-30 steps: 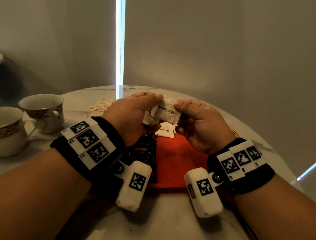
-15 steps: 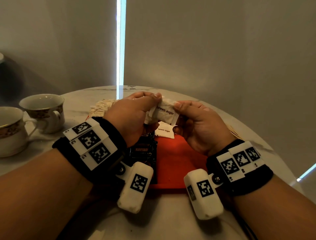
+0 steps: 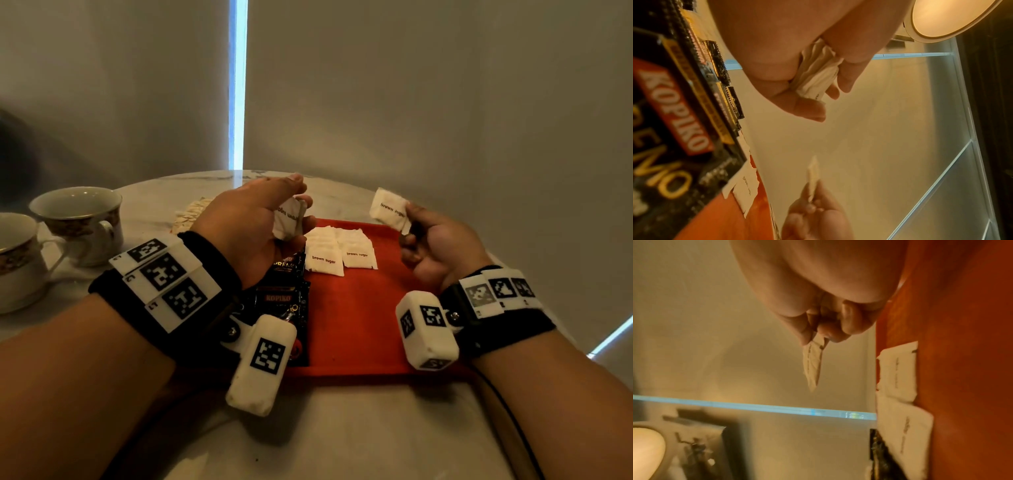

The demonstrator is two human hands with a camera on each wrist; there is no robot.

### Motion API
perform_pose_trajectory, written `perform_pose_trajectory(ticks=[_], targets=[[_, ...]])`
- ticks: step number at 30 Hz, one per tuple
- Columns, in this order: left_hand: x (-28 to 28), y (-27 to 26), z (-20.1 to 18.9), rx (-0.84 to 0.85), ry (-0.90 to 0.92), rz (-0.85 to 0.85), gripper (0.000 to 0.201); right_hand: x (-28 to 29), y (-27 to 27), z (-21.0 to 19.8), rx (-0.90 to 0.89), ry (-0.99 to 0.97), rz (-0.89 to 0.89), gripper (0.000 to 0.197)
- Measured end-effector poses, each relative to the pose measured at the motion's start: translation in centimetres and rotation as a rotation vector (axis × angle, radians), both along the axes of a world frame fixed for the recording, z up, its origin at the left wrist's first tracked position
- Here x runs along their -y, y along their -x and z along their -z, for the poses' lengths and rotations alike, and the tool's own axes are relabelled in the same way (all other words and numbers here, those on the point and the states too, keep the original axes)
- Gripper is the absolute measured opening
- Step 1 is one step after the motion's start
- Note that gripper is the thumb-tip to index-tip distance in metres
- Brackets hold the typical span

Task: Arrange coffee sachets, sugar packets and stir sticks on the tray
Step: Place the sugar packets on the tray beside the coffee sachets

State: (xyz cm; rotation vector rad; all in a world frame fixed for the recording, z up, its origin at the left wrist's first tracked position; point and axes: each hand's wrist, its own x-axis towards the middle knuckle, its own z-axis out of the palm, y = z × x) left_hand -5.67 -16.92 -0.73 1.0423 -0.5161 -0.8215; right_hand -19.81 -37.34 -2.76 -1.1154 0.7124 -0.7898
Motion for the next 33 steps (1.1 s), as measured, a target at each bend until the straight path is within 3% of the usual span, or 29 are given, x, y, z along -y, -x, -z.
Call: perform_pose_trajectory(ticks=[6, 14, 33], targets=[[-0.1, -0.2, 0.0, -0.004, -0.002, 0.013, 0.018, 0.9, -0.4, 2.0, -0.266, -0.103, -0.071, 0.019], [0.0, -0.4, 0.1, -0.009, 0.007, 0.006, 0.015, 0.5, -0.6, 2.0, -0.452, -0.023, -0.198, 0.024], [0.0, -0.3, -0.1, -0.06, 0.004, 0.033, 0.018, 0.8, -1.0, 2.3, -0.458, 0.018, -0.142, 0.022]])
